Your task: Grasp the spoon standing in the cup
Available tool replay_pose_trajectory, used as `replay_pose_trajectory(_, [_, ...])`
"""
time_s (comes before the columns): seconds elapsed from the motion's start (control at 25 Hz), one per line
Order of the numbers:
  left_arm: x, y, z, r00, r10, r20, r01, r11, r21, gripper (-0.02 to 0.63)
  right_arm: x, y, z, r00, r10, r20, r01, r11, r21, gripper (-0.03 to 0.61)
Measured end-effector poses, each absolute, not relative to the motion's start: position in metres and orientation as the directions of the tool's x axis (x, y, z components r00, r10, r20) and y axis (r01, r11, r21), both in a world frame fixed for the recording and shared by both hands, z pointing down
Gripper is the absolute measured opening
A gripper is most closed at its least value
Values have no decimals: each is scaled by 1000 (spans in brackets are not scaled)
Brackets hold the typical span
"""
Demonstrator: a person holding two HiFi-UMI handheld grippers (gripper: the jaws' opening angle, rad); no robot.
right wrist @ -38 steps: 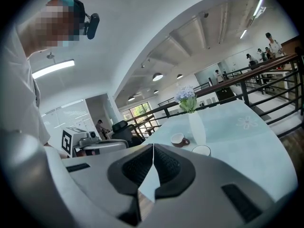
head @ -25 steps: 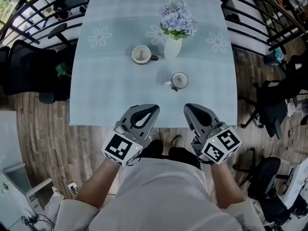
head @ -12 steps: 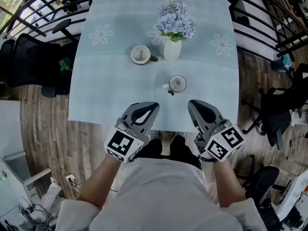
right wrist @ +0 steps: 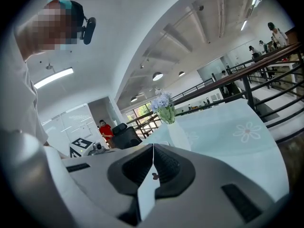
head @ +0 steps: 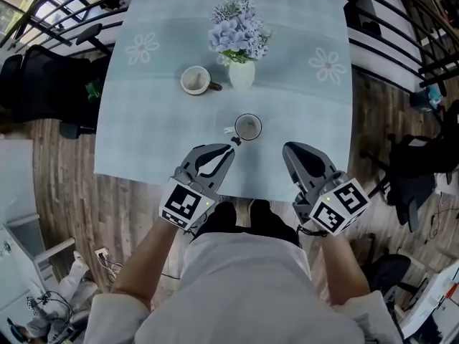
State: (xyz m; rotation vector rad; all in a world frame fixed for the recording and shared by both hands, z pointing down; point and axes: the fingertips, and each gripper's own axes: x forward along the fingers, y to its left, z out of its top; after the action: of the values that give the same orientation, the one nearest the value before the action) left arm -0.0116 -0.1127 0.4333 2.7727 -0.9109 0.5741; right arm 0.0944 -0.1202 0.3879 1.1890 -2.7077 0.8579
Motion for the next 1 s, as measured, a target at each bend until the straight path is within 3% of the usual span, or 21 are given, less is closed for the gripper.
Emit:
replay_pose_trajectory(0.2, [-2,-124,457,728,-498,471,-559,-829,-13,9,108,-130,402,-704,-649,289,-693,537,-482,21])
replay_pose_trajectory(0.24, [-1,-125,462,728,-484,487,-543,-840,-23,37,109,-131,405,-704,-647,293,-692,533,-486,21])
replay_pose_trajectory(0.28, [-1,-126,468,727,-468,502,-525,-851,-33,109,110,-133,409,-704,-645,297,-692,530,-490,21])
replay_pose_trajectory(0.32, [-1,-127,473,726,-454,516,-507,-861,-44,120,109,-134,413,-704,-643,301,-692,526,-494,21])
replay_pose_trajectory(1.0, [1,-128,525,683,-346,644,-252,-938,-237,130,101,-149,458,-694,-634,340,-697,476,-536,21])
